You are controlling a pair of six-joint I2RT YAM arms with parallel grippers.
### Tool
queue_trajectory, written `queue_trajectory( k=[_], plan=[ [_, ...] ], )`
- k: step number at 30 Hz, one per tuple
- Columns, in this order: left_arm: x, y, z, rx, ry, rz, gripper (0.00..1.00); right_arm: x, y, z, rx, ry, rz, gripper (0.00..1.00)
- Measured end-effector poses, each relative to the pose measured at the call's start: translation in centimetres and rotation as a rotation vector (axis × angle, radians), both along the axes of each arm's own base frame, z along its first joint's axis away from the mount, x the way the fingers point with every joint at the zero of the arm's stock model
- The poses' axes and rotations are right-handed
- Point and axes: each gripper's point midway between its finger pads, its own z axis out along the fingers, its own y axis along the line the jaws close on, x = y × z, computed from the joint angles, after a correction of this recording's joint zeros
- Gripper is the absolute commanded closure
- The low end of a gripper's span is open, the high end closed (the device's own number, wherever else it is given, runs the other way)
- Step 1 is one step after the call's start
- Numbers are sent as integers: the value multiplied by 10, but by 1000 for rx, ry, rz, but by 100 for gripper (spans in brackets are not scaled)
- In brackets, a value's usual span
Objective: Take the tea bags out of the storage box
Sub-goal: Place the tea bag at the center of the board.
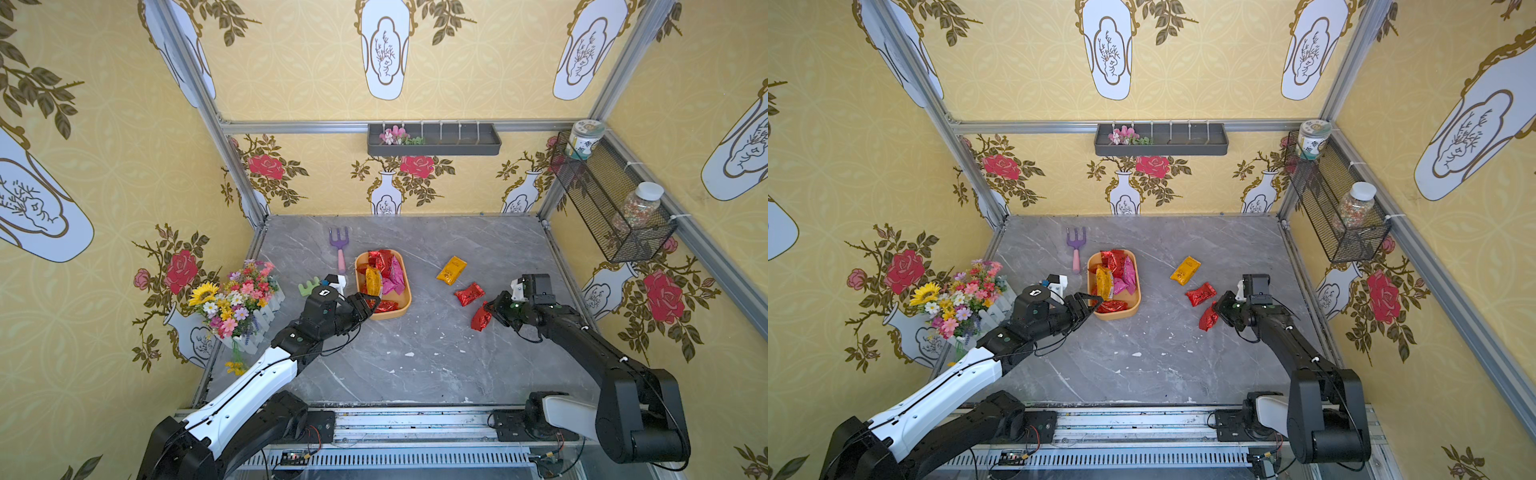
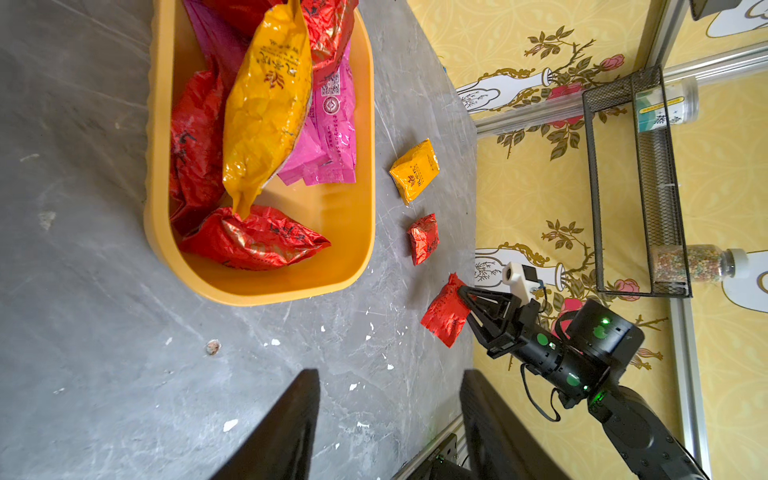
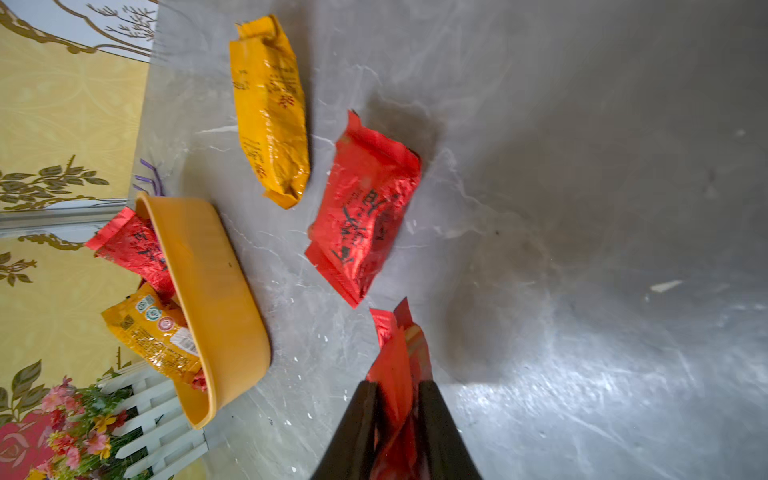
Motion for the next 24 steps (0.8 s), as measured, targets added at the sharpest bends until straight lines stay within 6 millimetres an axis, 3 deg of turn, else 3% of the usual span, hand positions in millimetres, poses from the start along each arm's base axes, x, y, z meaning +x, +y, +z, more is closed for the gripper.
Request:
queue_trajectory(
  k=[8, 14, 18, 24],
  plan=[
    [-1, 0, -5, 1, 6, -4, 40, 1, -2, -25, -2, 44, -1, 73],
    [-2, 0, -5, -1, 4, -4, 39, 3, -2, -40, -3, 64, 2, 58],
    [-3, 1, -5, -1, 2, -3, 38, 2, -6, -43, -16, 68, -10, 47],
    [-2, 2, -5, 4, -1, 0, 38, 1, -28, -28, -130, 62, -81, 44]
  ],
)
